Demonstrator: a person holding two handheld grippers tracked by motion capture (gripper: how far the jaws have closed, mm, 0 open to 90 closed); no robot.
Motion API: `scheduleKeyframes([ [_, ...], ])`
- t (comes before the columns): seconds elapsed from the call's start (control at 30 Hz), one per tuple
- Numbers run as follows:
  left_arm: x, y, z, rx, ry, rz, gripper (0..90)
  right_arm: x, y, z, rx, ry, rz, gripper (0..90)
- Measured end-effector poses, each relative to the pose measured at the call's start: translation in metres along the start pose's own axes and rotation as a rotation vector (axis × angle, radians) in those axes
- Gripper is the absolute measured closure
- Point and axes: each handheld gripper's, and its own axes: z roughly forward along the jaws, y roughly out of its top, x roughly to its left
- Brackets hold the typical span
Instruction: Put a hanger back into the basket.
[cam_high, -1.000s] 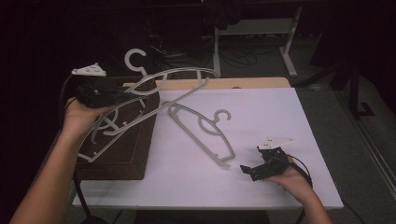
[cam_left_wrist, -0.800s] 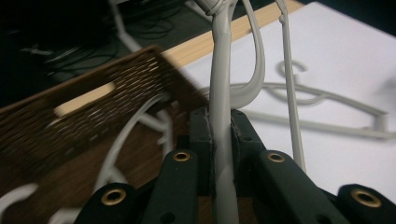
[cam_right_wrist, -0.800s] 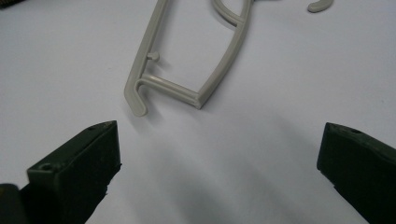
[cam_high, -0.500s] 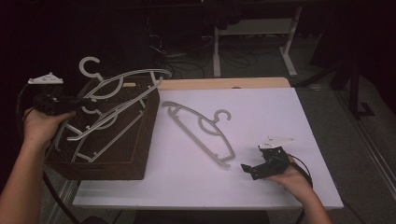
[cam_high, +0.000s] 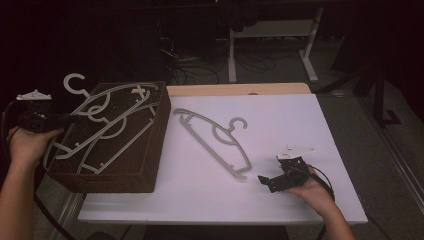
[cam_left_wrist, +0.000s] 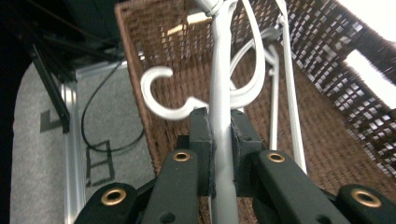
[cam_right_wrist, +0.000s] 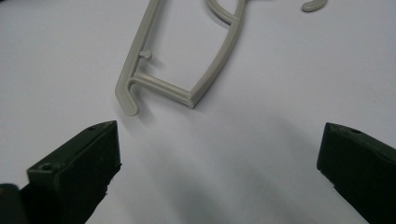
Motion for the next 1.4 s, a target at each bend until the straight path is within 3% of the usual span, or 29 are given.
scheduleKeyframes([
  [0.2, -0.01, -0.002, 0.023, 0.064, -0.016, 0.012, 82.4, -0.001, 0.0, 0.0, -0.001, -0.002, 0.006, 0.0],
  [0.33, -0.018, 0.0, 0.032, 0.096, 0.001, 0.023, 82.4, -0.001, 0.0, 0.0, -0.002, -0.002, 0.003, 0.0],
  [0.57, -0.015, -0.005, 0.035, 0.102, -0.002, -0.02, 81.9, -0.001, 0.0, 0.0, 0.0, -0.005, -0.004, 0.0],
  [0.7, -0.016, -0.004, 0.046, 0.128, 0.013, -0.002, 82.0, -0.001, 0.0, 0.0, 0.0, -0.007, -0.004, 0.0],
  [0.8, -0.019, -0.005, 0.056, 0.186, 0.03, 0.017, 82.0, -0.001, 0.0, 0.0, 0.001, -0.008, -0.005, 0.0],
  [0.93, -0.014, -0.013, 0.06, 0.238, -0.018, -0.036, 80.5, -0.001, 0.0, -0.001, -0.002, -0.009, -0.004, 0.0],
  [0.97, -0.013, -0.014, 0.06, 0.247, -0.012, -0.036, 75.8, -0.001, 0.0, -0.001, -0.001, -0.009, -0.002, 0.0],
  [1.03, -0.011, -0.016, 0.055, 0.215, -0.01, -0.057, 66.0, -0.002, 0.0, 0.0, -0.002, -0.009, -0.003, 0.0],
  [1.13, -0.009, -0.014, 0.046, 0.164, -0.017, -0.066, 59.2, -0.001, 0.0, 0.0, 0.0, -0.009, -0.008, 0.0],
  [1.4, -0.023, 0.0, 0.027, 0.008, -0.13, -0.05, 44.8, -0.001, 0.0, -0.001, -0.009, -0.011, -0.001, 0.0],
])
